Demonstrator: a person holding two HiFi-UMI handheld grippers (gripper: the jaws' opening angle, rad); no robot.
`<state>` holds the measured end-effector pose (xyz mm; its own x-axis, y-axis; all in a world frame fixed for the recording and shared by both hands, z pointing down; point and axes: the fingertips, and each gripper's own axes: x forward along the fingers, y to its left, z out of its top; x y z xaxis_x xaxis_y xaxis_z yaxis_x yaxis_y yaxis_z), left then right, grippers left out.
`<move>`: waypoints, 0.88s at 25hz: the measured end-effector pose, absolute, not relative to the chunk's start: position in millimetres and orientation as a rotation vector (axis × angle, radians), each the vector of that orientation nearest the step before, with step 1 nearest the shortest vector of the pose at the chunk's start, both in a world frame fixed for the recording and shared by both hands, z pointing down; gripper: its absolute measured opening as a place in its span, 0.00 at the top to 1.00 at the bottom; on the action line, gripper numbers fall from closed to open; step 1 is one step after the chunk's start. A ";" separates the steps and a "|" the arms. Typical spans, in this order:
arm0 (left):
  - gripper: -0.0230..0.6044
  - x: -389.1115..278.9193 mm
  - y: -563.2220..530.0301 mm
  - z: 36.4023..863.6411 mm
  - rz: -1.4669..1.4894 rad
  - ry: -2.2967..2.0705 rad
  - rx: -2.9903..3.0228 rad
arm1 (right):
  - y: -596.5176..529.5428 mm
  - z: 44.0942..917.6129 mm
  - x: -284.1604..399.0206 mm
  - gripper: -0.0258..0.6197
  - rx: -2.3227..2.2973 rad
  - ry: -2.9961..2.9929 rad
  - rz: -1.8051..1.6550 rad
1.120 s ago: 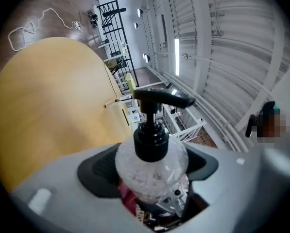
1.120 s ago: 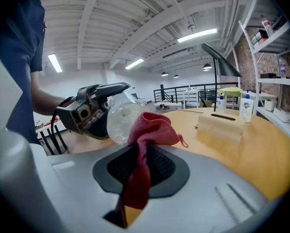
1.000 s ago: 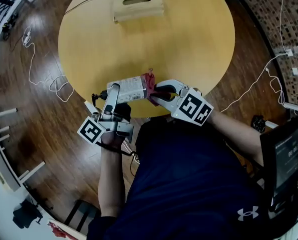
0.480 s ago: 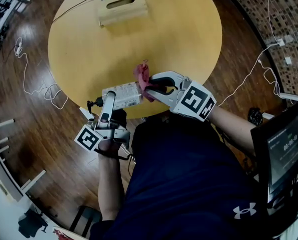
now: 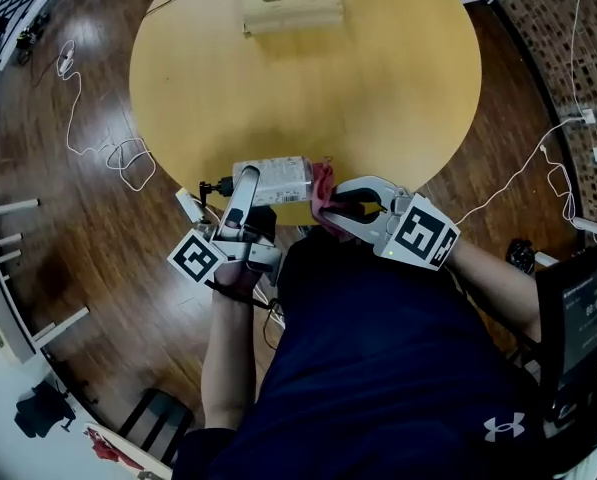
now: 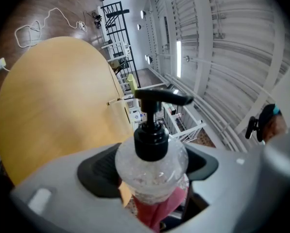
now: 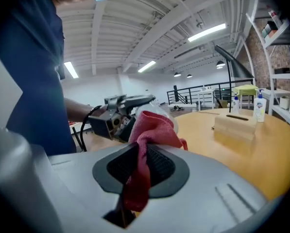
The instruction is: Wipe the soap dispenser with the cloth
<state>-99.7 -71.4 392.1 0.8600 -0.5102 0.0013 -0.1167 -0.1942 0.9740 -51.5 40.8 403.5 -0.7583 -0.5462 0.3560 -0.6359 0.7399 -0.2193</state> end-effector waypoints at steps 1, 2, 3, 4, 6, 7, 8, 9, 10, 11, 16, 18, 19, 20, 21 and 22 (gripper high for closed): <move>0.38 -101.2 -71.8 394.3 -0.375 -0.482 1.749 | 36.6 392.1 -49.0 0.87 0.956 -2.702 0.463; 0.38 -102.0 -71.6 395.5 -0.372 -0.477 1.747 | 29.6 381.5 -44.7 0.87 0.997 -2.726 0.455; 0.38 -101.9 -71.1 395.6 -0.374 -0.469 1.745 | 21.3 374.4 -38.7 0.87 1.040 -2.735 0.457; 0.38 -101.1 -70.2 395.0 -0.378 -0.459 1.742 | 12.9 372.4 -31.5 0.87 1.079 -2.729 0.465; 0.38 -97.1 -66.8 393.8 -0.381 -0.445 1.736 | -2.1 382.1 -14.9 0.87 1.142 -2.695 0.476; 0.38 -93.7 -64.5 393.3 -0.379 -0.438 1.736 | -7.9 390.2 -7.4 0.87 1.168 -2.673 0.492; 0.38 -89.9 -62.3 392.7 -0.372 -0.436 1.741 | -12.3 399.3 -1.0 0.87 1.193 -2.643 0.521; 0.38 -86.2 -60.5 392.4 -0.355 -0.444 1.760 | -15.3 409.7 4.8 0.87 1.217 -2.602 0.556; 0.38 -83.2 -59.5 392.8 -0.319 -0.469 1.802 | -17.3 421.4 10.8 0.87 1.243 -2.549 0.594; 0.38 -81.2 -60.2 394.4 -0.259 -0.514 1.875 | -18.7 434.1 17.3 0.87 1.272 -2.485 0.639; 0.38 -76.0 -81.3 415.1 0.174 -0.788 2.331 | -27.5 485.7 54.2 0.87 1.428 -2.191 0.877; 0.38 -72.8 -90.1 428.2 0.356 -0.853 2.472 | -30.9 499.9 65.9 0.87 1.447 -2.111 0.912; 0.38 -71.0 -94.6 437.0 0.445 -0.876 2.529 | -33.2 506.9 70.2 0.87 1.442 -2.079 0.920; 0.38 -69.4 -99.7 447.0 0.530 -0.895 2.574 | -36.3 514.0 73.3 0.87 1.429 -2.049 0.920; 0.38 -68.2 -105.3 457.8 0.607 -0.913 2.606 | -40.0 521.3 75.6 0.87 1.410 -2.021 0.909; 0.38 -67.7 -111.2 469.2 0.676 -0.933 2.625 | -44.1 528.7 77.2 0.87 1.388 -1.992 0.887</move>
<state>-67.7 -111.2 469.2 0.6832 -0.5205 0.5121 -0.6487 -0.7546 0.0985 77.2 -44.1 528.7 -0.3160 -0.5837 0.7479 -0.9464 0.2494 -0.2052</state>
